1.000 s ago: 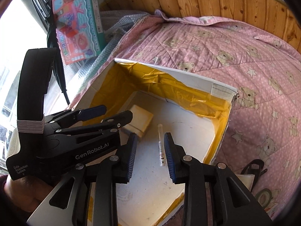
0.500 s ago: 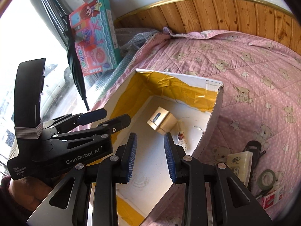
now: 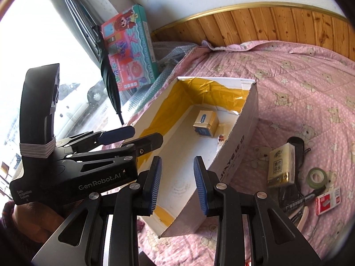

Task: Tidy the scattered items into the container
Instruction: 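Withdraw both tools from the container back toward the scattered items, then grasp the red action figure with the left tool while the right tool grasps the pink stapler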

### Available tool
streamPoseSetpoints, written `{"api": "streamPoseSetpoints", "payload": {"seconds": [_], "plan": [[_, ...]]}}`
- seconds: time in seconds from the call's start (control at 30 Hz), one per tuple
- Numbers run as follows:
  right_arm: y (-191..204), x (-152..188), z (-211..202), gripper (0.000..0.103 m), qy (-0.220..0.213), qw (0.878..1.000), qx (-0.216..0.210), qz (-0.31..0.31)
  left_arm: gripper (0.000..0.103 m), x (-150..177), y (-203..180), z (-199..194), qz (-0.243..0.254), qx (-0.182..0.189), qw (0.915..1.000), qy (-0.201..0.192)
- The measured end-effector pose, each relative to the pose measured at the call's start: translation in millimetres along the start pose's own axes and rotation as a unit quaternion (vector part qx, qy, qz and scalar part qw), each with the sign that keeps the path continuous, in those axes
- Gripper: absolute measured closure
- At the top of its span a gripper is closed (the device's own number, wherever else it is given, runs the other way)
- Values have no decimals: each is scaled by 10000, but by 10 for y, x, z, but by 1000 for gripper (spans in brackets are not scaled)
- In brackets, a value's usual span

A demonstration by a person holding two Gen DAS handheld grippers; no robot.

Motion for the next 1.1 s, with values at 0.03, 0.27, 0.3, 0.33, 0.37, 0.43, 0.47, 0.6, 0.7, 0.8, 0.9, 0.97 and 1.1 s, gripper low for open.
{"api": "streamPoseSetpoints", "payload": {"seconds": [0.03,0.27,0.3,0.33,0.37,0.43,0.47,0.6,0.7,0.8,0.9,0.97,1.1], "plan": [[12,21,-38,70,-27,10000,-11,4,44,22,-29,-45,2,29,10000,-26],[67,202,-255,70,-214,9996,-102,165,44,238,-148,-294,-11,137,9998,-115],[72,253,-278,70,-225,9995,-113,181,44,276,-163,-328,-6,166,9998,-138],[71,303,-300,70,-223,9995,-128,201,44,318,-181,-362,-2,195,9997,-151],[65,353,-319,70,-223,9994,-131,235,44,361,-199,-392,-4,226,9996,-163],[37,466,-377,70,-229,9992,-122,303,44,454,-268,-451,61,306,9993,-182],[17,514,-413,71,-239,9991,-121,328,44,504,-312,-483,106,340,9992,-193],[-118,687,-586,71,-287,9985,-55,470,44,677,-536,-615,326,539,9977,-265],[-248,825,-721,72,-329,9980,86,533,44,791,-728,-680,425,704,9962,-279],[-428,954,-831,72,-366,9966,180,720,44,894,-921,-721,495,943,9940,-263],[-668,1108,-900,72,-371,9940,335,977,44,978,-1108,-738,672,1043,9919,-264],[-881,1198,-914,72,-354,9908,499,1206,44,1036,-1213,-727,737,1107,9908,-228],[-1327,1345,-905,70,-297,9826,867,1618,44,1158,-1365,-671,754,1243,9893,-94]]}}
Point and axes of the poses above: each gripper's, at about its wrist camera, not at the fingertips, and z roughly the way its jaws point, y to its left, x to its underside, the point moved 8 cm from there along z, roughly the way its jaws point, and after that the axes turned 6 degrees about -y, right-handed, at the moved point
